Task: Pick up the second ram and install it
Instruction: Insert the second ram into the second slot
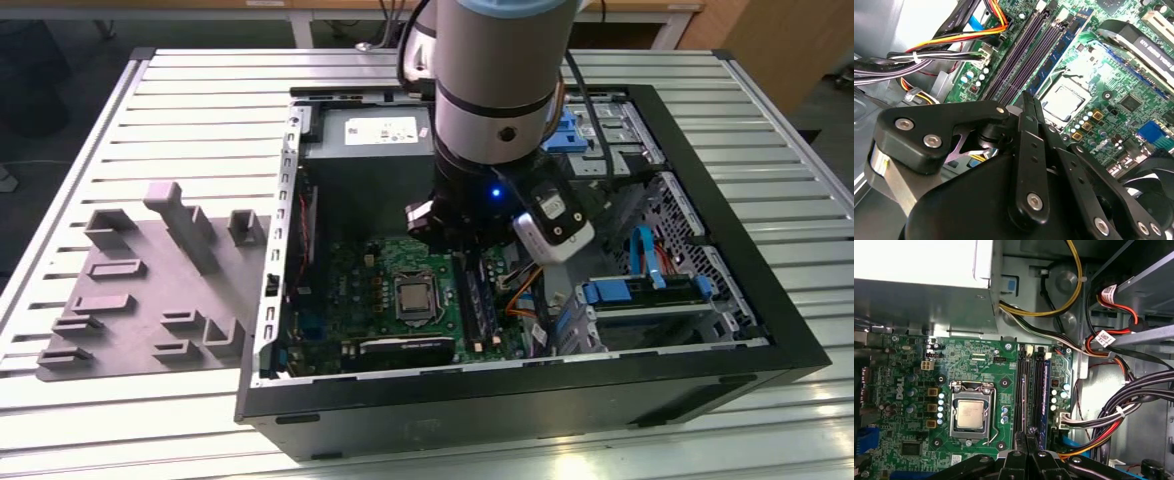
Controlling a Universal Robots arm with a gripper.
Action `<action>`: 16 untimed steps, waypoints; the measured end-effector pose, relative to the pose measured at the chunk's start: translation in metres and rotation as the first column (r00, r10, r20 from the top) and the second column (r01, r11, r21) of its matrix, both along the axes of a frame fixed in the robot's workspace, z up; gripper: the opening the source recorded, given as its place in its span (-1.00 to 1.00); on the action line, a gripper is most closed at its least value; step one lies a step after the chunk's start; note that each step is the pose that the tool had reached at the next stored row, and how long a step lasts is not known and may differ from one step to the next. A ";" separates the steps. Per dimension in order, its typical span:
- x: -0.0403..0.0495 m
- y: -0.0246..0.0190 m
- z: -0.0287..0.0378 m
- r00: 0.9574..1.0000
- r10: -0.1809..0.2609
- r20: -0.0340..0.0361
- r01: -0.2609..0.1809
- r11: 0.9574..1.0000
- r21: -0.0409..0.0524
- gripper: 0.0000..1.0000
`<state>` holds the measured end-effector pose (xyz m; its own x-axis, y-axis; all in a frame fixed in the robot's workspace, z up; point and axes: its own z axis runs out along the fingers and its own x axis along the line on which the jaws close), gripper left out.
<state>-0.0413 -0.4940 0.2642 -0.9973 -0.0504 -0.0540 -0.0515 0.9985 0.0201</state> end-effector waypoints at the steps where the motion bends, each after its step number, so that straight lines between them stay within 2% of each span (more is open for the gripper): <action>1: 0.0002 0.0000 -0.0002 1.000 0.000 0.000 0.000 1.000 0.000 -0.77; 8: 0.0015 0.0002 -0.0030 1.000 0.000 0.000 0.000 1.000 0.000 -0.77; 16: 0.0017 0.0040 -0.0070 1.000 0.000 0.000 0.000 1.000 0.000 -0.77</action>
